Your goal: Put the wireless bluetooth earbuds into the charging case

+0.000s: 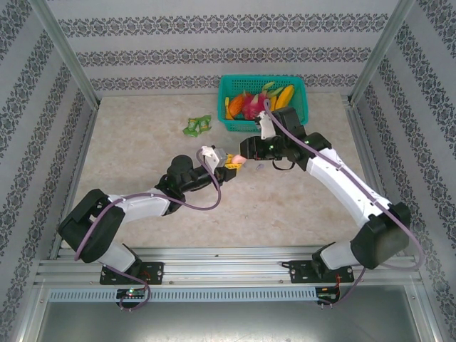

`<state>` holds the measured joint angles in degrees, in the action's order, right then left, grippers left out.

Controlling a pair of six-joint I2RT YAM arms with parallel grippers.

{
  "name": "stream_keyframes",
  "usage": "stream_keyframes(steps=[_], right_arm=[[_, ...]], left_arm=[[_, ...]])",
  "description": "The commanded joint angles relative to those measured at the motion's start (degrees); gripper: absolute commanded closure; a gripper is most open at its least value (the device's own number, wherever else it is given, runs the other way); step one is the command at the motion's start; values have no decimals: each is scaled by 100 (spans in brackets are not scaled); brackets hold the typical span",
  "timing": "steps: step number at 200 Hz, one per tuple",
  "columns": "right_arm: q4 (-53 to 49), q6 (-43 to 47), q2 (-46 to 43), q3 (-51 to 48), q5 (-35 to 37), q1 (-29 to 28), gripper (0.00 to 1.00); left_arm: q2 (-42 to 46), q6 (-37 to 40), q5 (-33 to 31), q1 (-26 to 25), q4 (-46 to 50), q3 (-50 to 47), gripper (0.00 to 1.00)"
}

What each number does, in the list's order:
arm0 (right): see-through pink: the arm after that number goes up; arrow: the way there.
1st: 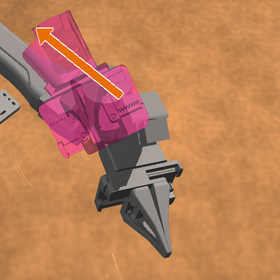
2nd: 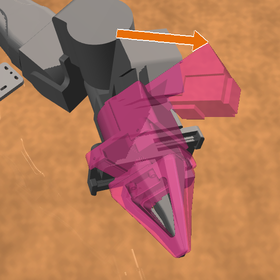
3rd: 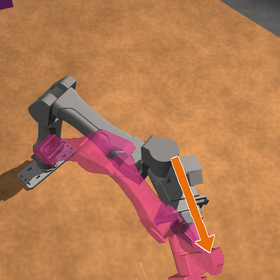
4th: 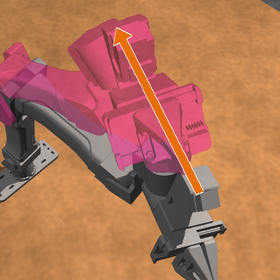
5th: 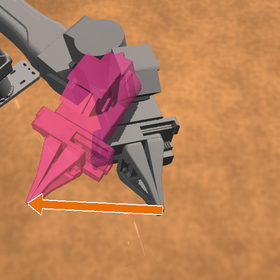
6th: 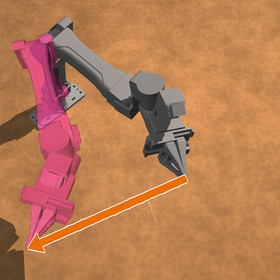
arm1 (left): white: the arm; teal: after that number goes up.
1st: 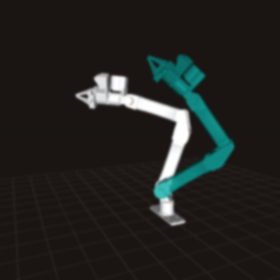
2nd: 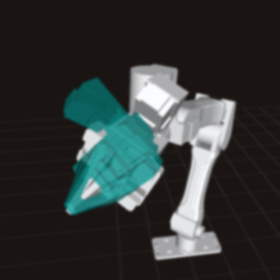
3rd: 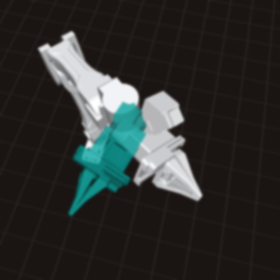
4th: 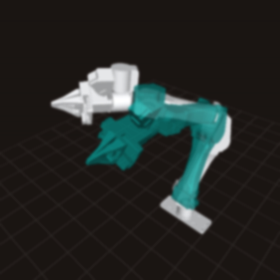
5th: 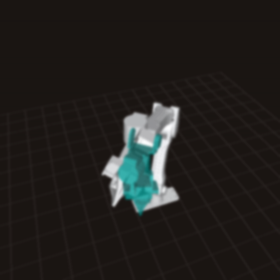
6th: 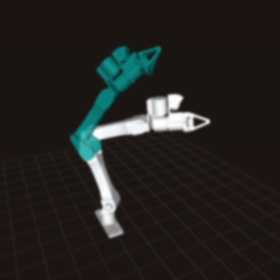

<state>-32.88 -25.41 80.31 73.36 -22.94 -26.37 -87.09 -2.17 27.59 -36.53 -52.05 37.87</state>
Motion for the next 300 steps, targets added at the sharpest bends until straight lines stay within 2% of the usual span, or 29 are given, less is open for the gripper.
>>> stream_keyframes(steps=[1,17,49,76,95,131,187,247,300], right_arm=[[-15,-342,-387,-393,353,229,58],[174,-489,-555,-679,417,366,55],[397,-551,-546,-1131,459,359,51],[535,-574,-337,-1332,601,271,50],[628,-625,-100,-1338,802,114,48],[665,-758,527,-1007,1266,-246,44],[351,-1010,1812,34,1942,-750,37],[-20,-1582,2901,985,2931,-1240,35],[-520,-2165,3732,1954,3633,-1577,25]], left_arm=[[-1,-653,-734,88,95,190,100],[117,-1356,-1182,233,695,204,100],[298,-2638,-1844,771,3022,587,100],[186,-3546,-1254,1550,3730,553,100],[-64,-3819,-748,2009,4170,632,100],[-556,-3756,-127,2357,4768,892,100],[-1040,-3603,103,2565,5129,1112,100],[-1343,-3456,128,2777,5451,1338,76],[-1410,-3439,201,2859,5529,1468,65]])
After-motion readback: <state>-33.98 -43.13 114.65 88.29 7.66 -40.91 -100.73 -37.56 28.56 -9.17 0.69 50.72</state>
